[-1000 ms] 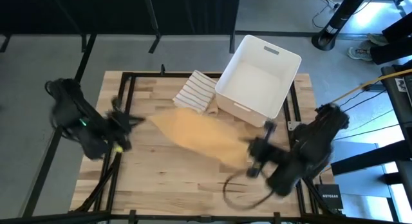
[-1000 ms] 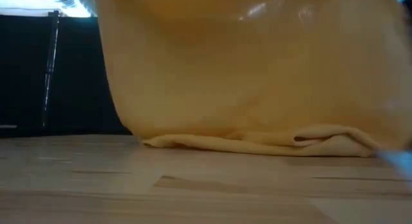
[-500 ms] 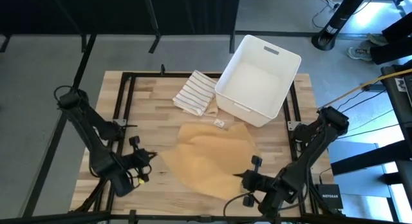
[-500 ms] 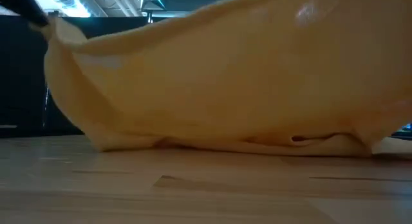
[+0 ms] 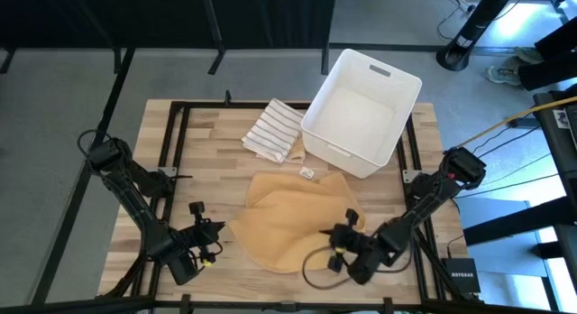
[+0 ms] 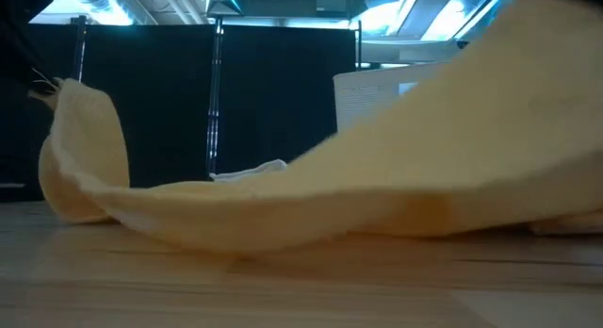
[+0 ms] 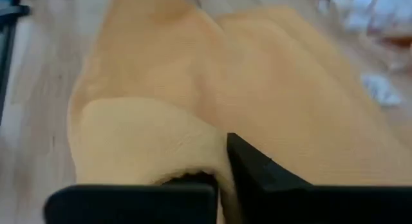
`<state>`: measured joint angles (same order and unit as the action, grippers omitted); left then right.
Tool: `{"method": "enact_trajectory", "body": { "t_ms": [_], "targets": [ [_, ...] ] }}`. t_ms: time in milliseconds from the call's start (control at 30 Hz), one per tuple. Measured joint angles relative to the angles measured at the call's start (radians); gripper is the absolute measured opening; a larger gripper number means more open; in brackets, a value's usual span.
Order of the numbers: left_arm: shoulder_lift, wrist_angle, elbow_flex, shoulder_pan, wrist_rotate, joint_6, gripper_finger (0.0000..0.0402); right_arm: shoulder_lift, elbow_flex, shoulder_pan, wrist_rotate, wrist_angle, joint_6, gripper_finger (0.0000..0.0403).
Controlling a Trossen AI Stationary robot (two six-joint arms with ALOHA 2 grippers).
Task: Fold towel
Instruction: Fold the yellow towel
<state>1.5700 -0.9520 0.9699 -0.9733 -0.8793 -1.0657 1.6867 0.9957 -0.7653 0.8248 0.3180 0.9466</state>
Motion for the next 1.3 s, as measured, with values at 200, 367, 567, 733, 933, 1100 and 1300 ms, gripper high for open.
{"method": "enact_trajectory", "body": {
  "t_ms": [200, 367, 567, 733, 933, 1100, 1300],
  "targets": [
    [0.002, 0.000, 0.000, 0.000, 0.015, 0.000, 0.0004, 0.057, -0.012, 0.104, -0.309, -0.043, 0.009, 0.0115],
    [0.002, 0.003, 0.000, -0.002, 0.015, -0.003, 0.0005, 0.040, -0.010, 0.146, -0.667, 0.001, -0.022, 0.0181],
    [0.002, 0.004, 0.000, -0.002, 0.015, -0.001, 0.0005, -0.004, 0.118, 0.135, -0.764, 0.091, -0.011, 0.0206],
    [0.002, 0.007, 0.000, -0.002, 0.015, -0.001, 0.0005, -0.007, 0.282, 0.083, -0.760, 0.264, -0.013, 0.0206],
    [0.002, 0.023, 0.000, -0.002, 0.015, -0.001, 0.0005, -0.008, 0.375, -0.019, -0.548, 0.275, -0.186, 0.0206],
    [0.002, 0.026, 0.000, -0.002, 0.015, 0.004, 0.0005, 0.015, 0.354, -0.098, -0.361, 0.247, -0.312, 0.0207],
    [0.002, 0.026, 0.000, -0.002, 0.015, 0.005, 0.0005, 0.112, 0.352, -0.091, -0.377, 0.158, -0.357, 0.0207]
  ]
}}
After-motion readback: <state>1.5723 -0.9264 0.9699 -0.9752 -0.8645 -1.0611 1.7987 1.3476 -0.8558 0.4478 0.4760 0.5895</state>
